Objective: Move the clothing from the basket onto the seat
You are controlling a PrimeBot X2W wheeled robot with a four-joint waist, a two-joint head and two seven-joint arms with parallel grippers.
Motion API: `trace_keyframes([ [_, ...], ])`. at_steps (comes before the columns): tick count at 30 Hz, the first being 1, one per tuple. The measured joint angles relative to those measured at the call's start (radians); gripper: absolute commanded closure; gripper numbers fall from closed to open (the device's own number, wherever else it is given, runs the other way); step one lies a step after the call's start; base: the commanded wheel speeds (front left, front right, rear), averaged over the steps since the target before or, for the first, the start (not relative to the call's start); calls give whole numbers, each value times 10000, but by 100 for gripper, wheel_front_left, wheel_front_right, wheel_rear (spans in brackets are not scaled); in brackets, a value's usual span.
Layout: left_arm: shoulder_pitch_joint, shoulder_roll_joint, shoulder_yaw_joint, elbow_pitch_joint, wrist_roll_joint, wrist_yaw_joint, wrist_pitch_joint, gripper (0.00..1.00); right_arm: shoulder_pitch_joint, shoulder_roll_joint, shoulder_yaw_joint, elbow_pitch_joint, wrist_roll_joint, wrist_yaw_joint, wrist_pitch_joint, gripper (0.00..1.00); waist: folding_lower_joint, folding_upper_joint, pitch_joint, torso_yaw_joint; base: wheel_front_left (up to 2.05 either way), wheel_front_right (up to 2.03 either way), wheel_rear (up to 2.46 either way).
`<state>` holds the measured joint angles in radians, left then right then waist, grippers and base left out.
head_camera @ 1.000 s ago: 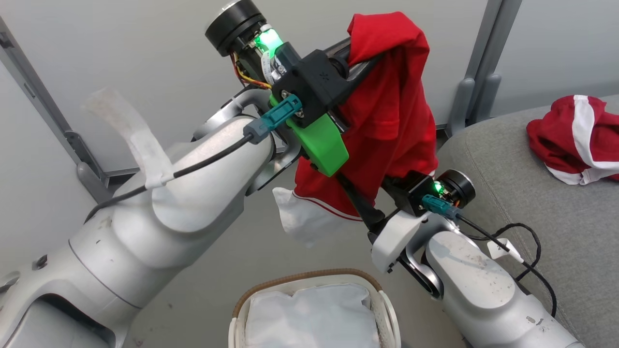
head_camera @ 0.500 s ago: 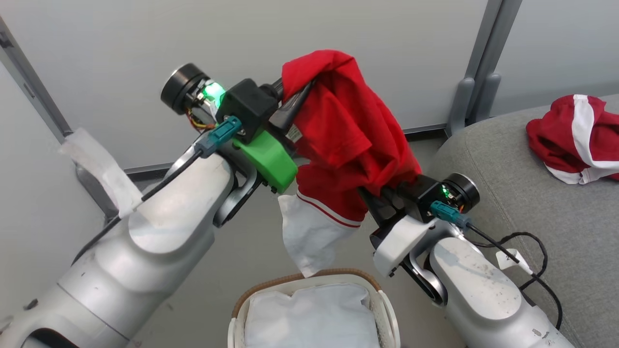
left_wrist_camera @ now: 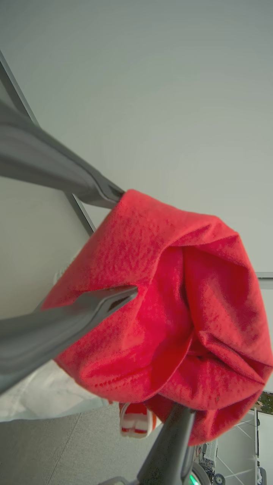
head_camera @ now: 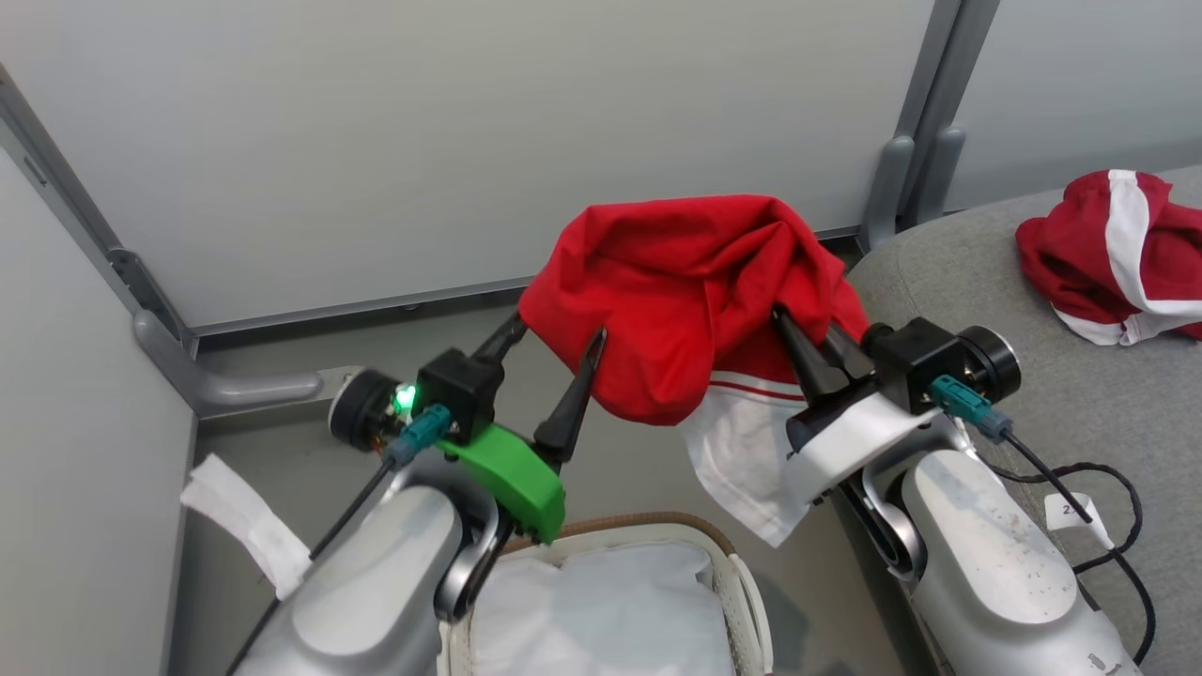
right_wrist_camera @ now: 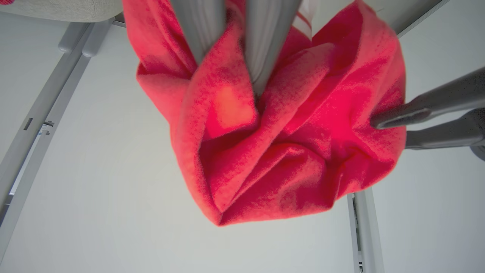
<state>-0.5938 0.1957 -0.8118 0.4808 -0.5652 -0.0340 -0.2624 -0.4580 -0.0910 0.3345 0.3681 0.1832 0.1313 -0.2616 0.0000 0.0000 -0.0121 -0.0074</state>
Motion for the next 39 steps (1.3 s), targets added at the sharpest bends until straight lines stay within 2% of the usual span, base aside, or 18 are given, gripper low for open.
trace_keyframes([
  [10, 1984, -654, 1070, 330, 669, -332, 0, 0, 357, -82, -892, -232, -460, 0, 0, 100, 0, 0, 175, 4, 0, 0, 0],
  [24, 2781, -1172, 2105, 259, 1597, -715, 0, 0, 584, -52, -1342, -219, -813, 0, 0, 100, 0, 0, 357, -301, 0, 0, 0],
  [31, 2853, -1306, 2445, -8, 2046, -817, -17, 0, 501, -58, -1641, -234, -984, 0, 0, 100, 0, 0, 561, -1022, 0, 0, 0],
  [39, 2690, -1415, 2383, -163, 2477, -901, -17, 0, 399, -123, -2144, -439, -1053, 0, 0, 100, 0, 0, 1019, -2171, 0, 0, 0],
])
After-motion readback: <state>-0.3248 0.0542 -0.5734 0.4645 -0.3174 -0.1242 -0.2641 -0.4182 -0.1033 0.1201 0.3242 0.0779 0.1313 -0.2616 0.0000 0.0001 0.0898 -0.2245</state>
